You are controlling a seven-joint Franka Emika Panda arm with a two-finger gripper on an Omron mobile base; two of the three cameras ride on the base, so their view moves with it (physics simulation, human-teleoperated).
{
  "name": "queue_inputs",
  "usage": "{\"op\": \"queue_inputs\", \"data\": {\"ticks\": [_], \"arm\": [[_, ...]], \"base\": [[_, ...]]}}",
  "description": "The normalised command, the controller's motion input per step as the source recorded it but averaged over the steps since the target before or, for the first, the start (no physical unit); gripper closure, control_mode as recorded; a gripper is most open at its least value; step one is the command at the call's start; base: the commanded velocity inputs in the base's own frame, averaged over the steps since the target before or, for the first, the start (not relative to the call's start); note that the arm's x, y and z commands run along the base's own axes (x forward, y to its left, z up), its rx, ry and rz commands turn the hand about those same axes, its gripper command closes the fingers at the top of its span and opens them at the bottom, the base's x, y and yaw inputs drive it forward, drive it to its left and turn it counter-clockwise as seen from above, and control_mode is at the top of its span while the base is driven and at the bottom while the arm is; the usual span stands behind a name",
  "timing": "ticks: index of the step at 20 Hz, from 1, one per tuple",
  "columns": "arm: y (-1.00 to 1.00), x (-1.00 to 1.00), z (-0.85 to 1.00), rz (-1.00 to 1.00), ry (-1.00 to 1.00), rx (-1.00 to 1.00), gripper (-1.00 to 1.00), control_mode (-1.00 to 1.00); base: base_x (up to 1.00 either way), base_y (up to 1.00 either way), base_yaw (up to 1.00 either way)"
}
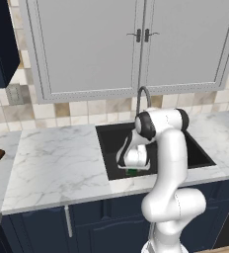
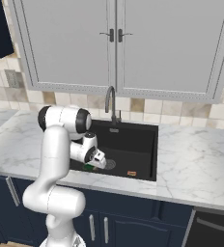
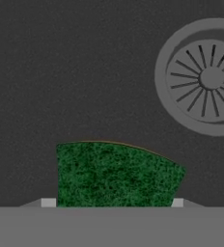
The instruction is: Pick up the sponge and bar soap from the sink, and place them back in the cabinet, and close the cabinet door.
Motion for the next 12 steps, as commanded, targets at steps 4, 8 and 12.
{"op": "queue_inputs", "data": {"ticks": [4, 8, 12], "arm": [[0.0, 0.0, 0.34, 0.0, 0.0, 0.0, 1.0, -1.0], [0.0, 0.0, 0.31, 0.0, 0.0, 0.0, 1.0, -1.0], [0.0, 0.02, 0.29, 0.0, 0.0, 0.0, 1.0, -1.0]], "base": [[0.0, 0.0, 0.0], [0.0, 0.0, 0.0], [0.0, 0.0, 0.0]]}}
